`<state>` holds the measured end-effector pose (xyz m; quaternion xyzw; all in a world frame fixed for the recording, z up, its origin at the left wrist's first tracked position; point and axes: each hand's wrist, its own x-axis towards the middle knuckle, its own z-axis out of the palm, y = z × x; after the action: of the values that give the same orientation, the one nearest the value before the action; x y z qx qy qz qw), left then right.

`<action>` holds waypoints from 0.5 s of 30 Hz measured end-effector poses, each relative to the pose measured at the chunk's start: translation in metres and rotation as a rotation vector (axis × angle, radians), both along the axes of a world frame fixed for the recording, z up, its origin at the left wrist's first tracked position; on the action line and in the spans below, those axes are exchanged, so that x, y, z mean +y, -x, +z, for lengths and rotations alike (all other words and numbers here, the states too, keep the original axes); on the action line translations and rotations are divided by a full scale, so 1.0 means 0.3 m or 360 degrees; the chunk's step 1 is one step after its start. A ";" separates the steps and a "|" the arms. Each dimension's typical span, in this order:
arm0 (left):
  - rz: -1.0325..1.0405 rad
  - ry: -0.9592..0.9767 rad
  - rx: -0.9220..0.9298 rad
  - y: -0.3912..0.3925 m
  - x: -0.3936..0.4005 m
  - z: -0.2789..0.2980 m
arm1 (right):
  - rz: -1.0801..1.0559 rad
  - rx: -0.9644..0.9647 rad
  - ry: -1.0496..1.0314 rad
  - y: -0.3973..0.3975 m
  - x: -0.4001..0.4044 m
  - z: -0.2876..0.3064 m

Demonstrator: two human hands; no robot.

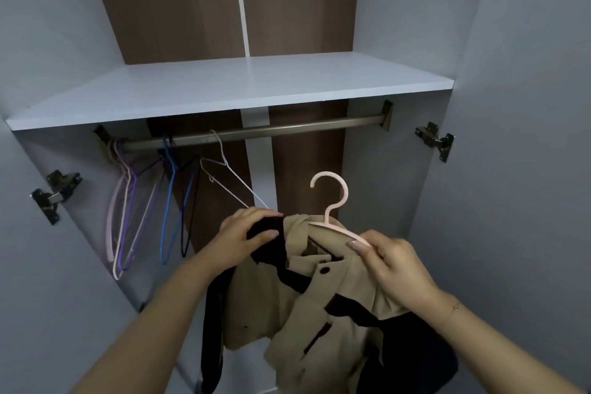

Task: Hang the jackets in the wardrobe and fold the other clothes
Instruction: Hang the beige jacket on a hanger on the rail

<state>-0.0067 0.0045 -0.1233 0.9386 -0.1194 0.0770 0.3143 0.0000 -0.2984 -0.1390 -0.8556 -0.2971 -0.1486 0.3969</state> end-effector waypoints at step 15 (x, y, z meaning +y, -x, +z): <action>-0.0207 0.0095 -0.0165 -0.167 -0.146 0.034 | -0.0656 0.0042 0.0323 0.075 -0.143 0.085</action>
<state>0.0435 -0.0392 -0.1130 0.9139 -0.1939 0.1086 0.3397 -0.0227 -0.3414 -0.1137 -0.9356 -0.1242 -0.1846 0.2740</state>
